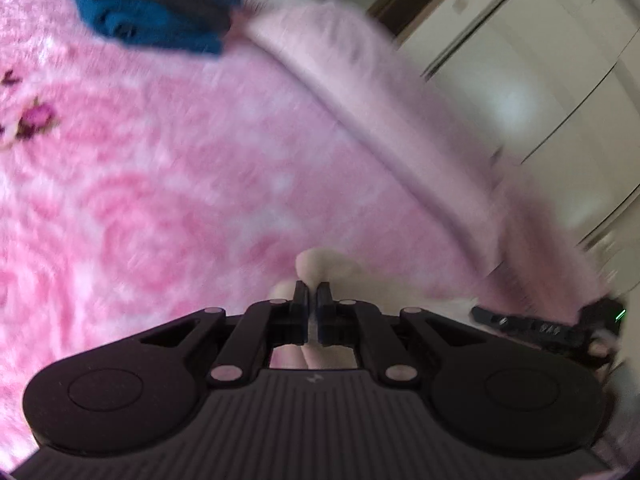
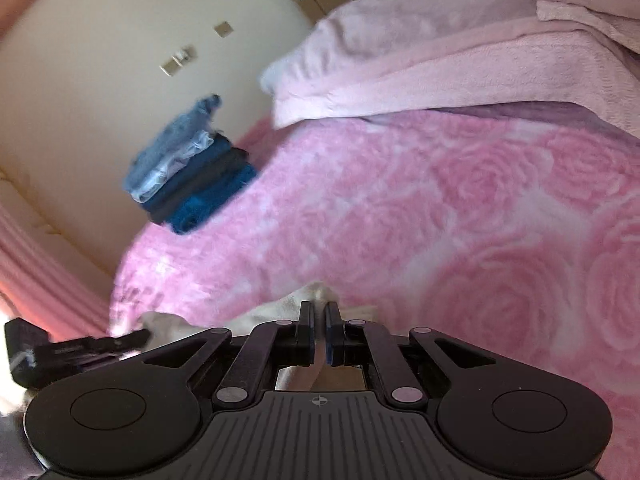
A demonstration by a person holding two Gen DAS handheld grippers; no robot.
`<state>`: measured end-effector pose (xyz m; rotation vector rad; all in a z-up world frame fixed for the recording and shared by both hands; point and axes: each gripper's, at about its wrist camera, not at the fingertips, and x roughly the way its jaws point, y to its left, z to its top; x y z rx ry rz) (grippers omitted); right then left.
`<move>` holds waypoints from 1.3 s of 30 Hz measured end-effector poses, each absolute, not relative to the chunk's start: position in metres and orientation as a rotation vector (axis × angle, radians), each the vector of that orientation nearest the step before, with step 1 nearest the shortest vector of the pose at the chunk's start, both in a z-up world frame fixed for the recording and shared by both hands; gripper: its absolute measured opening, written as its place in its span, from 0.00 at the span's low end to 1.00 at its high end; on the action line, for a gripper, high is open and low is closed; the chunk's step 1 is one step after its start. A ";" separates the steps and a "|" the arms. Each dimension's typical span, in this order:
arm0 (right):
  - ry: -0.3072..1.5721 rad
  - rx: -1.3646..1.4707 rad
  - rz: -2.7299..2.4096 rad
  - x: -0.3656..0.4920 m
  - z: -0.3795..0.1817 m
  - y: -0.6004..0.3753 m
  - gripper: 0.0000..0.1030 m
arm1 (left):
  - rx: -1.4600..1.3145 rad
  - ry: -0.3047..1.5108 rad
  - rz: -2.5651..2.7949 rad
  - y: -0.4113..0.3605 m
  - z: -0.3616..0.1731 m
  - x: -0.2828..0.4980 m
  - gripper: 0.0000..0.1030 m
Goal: Fold clothes
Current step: 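Press the folded sweater flat with both grippers and release it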
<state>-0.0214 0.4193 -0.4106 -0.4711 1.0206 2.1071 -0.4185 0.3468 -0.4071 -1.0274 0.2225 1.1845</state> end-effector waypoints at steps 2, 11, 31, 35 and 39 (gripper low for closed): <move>1.021 -0.562 2.070 -0.033 -0.426 0.422 0.03 | -1.002 0.178 1.188 0.344 -0.401 -0.419 0.01; 1.005 -0.510 2.047 -0.037 -0.420 0.422 0.03 | -0.998 0.313 1.232 0.354 -0.423 -0.409 0.03; 0.974 -0.544 1.911 -0.038 -0.399 0.393 0.37 | -1.165 0.372 1.059 0.354 -0.399 -0.351 0.16; 0.904 -0.518 1.864 -0.029 -0.374 0.366 0.36 | -1.155 0.378 1.073 0.352 -0.398 -0.353 0.17; 0.830 -0.564 1.872 -0.043 -0.373 0.336 0.17 | -1.117 0.407 1.081 0.357 -0.396 -0.348 0.17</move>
